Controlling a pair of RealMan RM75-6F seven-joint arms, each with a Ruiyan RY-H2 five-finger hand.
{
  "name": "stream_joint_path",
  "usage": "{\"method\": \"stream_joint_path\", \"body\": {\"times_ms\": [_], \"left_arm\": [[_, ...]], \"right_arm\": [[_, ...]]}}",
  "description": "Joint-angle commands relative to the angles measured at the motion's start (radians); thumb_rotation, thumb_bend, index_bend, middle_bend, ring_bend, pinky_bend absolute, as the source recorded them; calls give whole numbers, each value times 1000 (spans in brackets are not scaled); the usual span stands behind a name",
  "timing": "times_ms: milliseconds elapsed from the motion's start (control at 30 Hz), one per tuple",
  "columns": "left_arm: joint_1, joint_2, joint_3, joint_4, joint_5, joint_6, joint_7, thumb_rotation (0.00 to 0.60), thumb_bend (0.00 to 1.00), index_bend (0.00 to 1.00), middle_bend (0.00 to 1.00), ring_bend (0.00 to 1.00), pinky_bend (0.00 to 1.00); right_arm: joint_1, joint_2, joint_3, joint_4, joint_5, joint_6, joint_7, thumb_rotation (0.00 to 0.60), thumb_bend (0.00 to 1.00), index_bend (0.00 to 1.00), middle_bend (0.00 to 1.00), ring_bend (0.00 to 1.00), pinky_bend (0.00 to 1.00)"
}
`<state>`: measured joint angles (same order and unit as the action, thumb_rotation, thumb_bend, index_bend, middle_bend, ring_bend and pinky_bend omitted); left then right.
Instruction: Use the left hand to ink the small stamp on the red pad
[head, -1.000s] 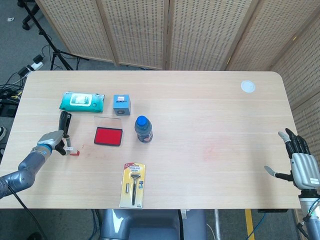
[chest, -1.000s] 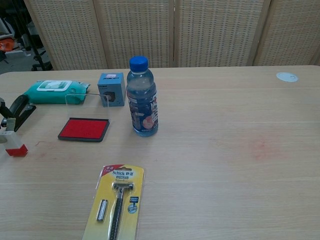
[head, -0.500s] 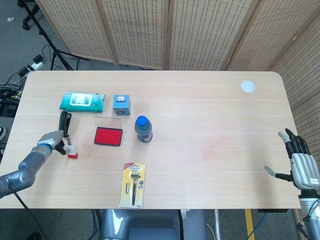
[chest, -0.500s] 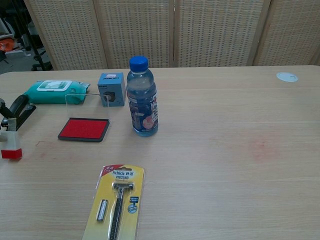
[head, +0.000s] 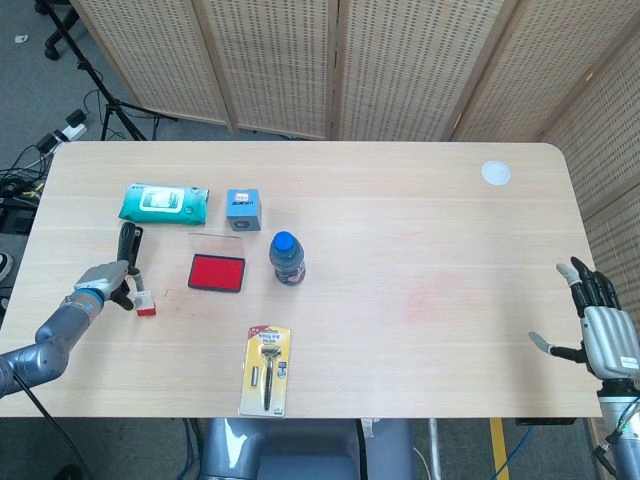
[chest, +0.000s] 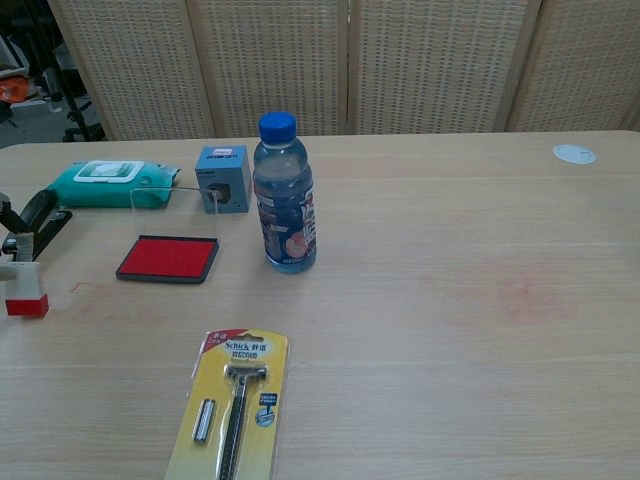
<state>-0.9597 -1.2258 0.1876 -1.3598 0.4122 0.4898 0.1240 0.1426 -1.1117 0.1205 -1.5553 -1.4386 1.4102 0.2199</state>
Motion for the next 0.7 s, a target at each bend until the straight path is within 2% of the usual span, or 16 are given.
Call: {"method": "stream_joint_path", "body": {"times_ms": [33,700], "left_arm": [[0,-2,0,-1,0,2,1,600,330,515,1000,1000,926],[9,21,-3,-27,31,-10,-5,600,319,502,1000,1000,926]], "right_arm": [[0,0,0,0,1,0,1,600,0,0,0,0,0],[-3,3,1,-1,-1,5,6,600,0,0,0,0,0]]}}
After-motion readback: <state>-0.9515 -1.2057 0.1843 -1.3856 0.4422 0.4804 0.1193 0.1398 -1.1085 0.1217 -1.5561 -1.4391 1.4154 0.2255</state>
